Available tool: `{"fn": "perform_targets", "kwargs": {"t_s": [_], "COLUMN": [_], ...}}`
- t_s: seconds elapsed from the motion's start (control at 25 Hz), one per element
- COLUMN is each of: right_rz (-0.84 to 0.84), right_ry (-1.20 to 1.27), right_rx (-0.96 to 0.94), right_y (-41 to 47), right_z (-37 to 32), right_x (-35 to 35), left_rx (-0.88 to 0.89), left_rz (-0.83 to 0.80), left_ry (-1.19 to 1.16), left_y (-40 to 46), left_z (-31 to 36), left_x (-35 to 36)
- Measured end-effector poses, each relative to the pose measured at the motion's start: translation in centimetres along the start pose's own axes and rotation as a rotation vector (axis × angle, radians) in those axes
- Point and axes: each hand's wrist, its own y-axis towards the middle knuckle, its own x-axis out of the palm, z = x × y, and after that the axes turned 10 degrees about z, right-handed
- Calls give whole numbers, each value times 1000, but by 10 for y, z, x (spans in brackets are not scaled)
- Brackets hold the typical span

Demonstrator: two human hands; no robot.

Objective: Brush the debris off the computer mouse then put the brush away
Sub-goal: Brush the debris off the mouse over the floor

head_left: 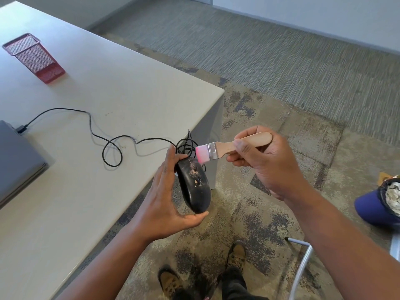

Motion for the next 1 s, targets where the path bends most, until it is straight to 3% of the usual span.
{"fn": "perform_targets", "kwargs": {"t_s": [0.2,0.36,0.52,0.8,1.0], "right_rz": [-82,-28,-133,-43,-113], "right_ry": [66,51,117,-179,-446], "right_rx": [37,33,-7,-317,-453], "right_y": [-3,-3,-7,-17,-21], "right_z": [6,6,5,0,-7], "right_x": [4,-3,-1,17,21], "left_rx": [5,-7,-11,-64,-78], "left_rz": [23,30,12,-14,-32], "left_ry": [-10,-4,10,52,161], "left_y": [-1,-1,-2,1,2], "left_z": [1,0,0,6,11], "left_x": [0,-1,-1,-1,0]}}
